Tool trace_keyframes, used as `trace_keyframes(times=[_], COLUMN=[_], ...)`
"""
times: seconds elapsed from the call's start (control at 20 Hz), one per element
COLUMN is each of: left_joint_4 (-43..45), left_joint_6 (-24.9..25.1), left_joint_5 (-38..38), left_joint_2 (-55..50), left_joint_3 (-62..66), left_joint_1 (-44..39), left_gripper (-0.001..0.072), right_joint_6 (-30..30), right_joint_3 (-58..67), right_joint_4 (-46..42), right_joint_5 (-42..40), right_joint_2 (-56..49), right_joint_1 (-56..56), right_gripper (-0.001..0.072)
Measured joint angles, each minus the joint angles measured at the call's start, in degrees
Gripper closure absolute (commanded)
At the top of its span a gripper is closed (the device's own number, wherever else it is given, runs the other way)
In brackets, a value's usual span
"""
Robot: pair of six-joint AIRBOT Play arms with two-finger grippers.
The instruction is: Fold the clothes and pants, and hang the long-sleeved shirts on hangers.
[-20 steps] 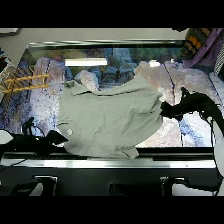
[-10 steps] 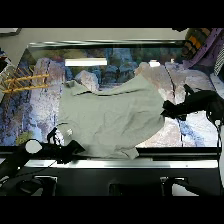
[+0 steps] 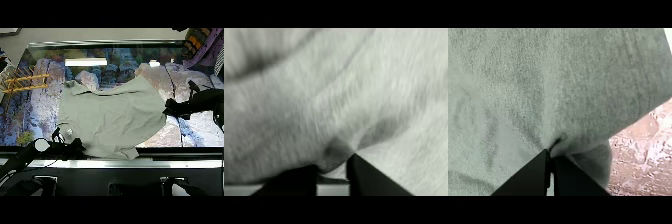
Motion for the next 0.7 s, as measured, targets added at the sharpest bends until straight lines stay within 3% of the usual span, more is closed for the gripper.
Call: trace_keyframes(times=[0.05, 0.1, 0.4, 0.7], left_joint_4=[-0.07, -0.26, -1.49, 4.83], left_joint_6=[0.0, 0.2, 7.56, 16.59], left_joint_5=[0.85, 1.64, 4.35, -2.97], left_joint_2=[-0.15, -0.24, -0.33, 1.77], left_joint_3=[0.0, 0.17, 9.2, 37.42], left_joint_1=[-0.07, -0.07, 0.5, 7.26], left_gripper=[0.0671, 0.0693, 0.0694, 0.0695], right_joint_6=[0.02, 0.02, -4.02, -11.17], right_joint_3=[0.0, 0.0, 0.26, 9.86], right_joint_4=[0.0, 0.02, 3.63, 9.11], right_joint_5=[-0.26, -0.31, 0.46, 7.52], right_joint_2=[0.7, 1.4, 7.15, 18.08], right_joint_1=[0.0, 0.0, 0.0, 0.0], right_gripper=[0.068, 0.068, 0.068, 0.068])
